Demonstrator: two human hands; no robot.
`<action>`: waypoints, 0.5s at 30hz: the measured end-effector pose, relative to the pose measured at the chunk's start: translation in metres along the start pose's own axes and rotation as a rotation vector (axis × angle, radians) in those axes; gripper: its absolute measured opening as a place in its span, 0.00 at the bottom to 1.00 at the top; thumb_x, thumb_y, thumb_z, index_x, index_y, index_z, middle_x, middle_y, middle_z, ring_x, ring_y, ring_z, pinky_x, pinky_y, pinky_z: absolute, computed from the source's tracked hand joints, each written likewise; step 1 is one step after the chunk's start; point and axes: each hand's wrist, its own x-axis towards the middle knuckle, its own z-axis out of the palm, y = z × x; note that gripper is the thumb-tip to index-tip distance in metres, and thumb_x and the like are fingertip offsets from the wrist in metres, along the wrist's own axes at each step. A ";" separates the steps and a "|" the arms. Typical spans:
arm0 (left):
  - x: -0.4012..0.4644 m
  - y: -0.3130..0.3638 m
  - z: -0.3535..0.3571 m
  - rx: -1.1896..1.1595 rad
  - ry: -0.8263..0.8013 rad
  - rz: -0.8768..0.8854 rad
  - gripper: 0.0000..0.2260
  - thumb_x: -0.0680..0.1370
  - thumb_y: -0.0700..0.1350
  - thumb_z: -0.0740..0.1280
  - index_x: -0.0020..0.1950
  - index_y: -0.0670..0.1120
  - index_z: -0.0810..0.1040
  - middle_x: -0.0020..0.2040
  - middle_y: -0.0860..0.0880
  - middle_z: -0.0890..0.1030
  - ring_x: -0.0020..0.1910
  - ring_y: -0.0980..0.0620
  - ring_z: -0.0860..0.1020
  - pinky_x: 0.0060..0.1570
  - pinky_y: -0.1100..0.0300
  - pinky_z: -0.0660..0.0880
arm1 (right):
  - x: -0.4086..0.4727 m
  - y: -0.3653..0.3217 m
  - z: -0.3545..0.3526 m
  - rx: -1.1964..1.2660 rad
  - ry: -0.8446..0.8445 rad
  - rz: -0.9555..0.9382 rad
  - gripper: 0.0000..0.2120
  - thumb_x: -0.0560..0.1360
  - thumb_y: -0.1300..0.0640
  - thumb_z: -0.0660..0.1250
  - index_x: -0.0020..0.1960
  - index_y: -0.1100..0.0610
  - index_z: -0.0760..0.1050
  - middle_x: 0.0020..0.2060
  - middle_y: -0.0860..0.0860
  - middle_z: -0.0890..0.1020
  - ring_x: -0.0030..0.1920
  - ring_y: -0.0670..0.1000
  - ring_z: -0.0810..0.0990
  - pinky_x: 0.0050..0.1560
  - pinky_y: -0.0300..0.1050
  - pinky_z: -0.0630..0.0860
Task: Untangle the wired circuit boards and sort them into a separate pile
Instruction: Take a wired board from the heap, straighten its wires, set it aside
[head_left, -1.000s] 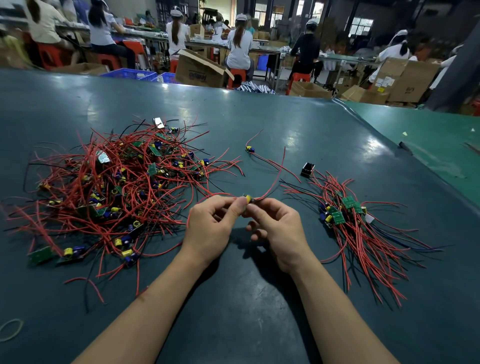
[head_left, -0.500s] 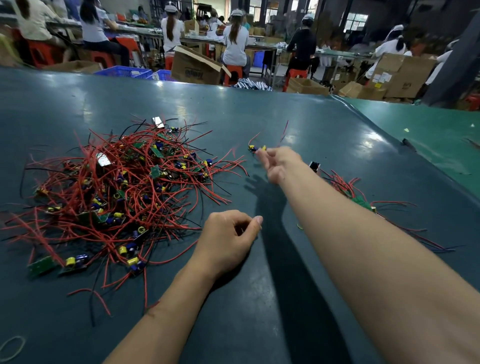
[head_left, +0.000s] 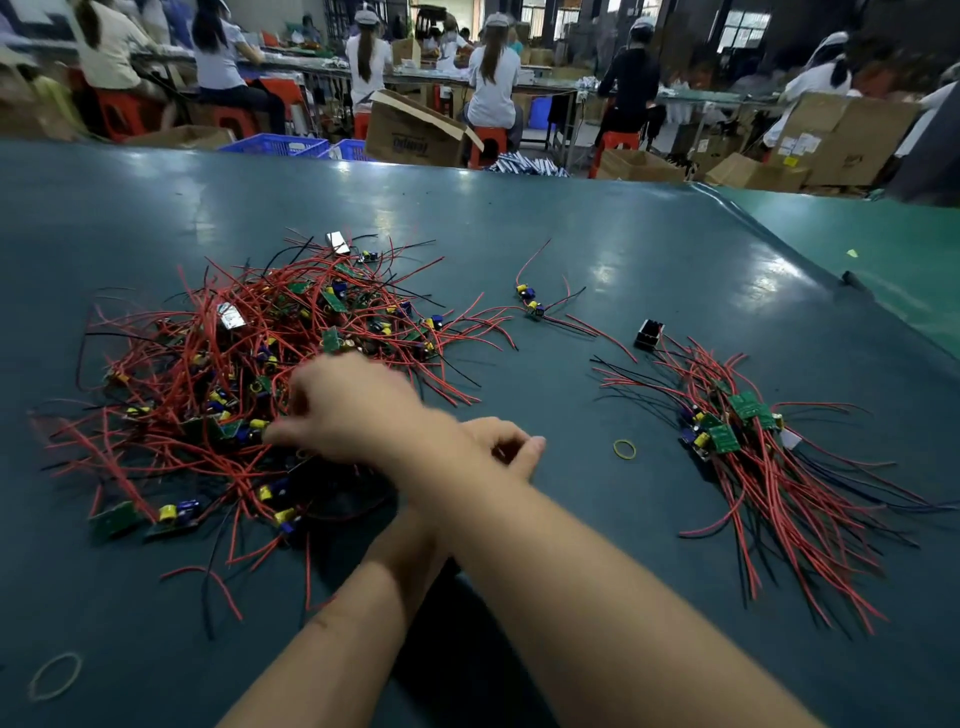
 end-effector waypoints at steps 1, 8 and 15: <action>-0.002 0.001 0.000 0.010 0.043 0.033 0.09 0.75 0.48 0.71 0.40 0.43 0.85 0.33 0.49 0.82 0.33 0.57 0.77 0.35 0.64 0.71 | -0.005 -0.003 0.011 -0.058 -0.008 0.004 0.22 0.75 0.40 0.69 0.60 0.54 0.74 0.53 0.54 0.77 0.52 0.59 0.78 0.51 0.52 0.77; -0.015 0.010 -0.007 0.179 0.042 0.203 0.10 0.75 0.49 0.68 0.43 0.44 0.84 0.40 0.48 0.81 0.39 0.47 0.78 0.42 0.52 0.73 | -0.026 -0.003 0.031 -0.068 0.249 -0.034 0.11 0.78 0.54 0.64 0.58 0.58 0.74 0.52 0.57 0.75 0.51 0.63 0.78 0.40 0.51 0.66; -0.020 0.014 -0.007 0.241 0.048 0.285 0.06 0.76 0.46 0.70 0.43 0.44 0.83 0.40 0.49 0.81 0.41 0.47 0.79 0.43 0.50 0.74 | -0.041 -0.010 0.031 -0.068 0.341 0.006 0.14 0.79 0.53 0.63 0.61 0.59 0.71 0.55 0.58 0.76 0.53 0.63 0.78 0.40 0.51 0.66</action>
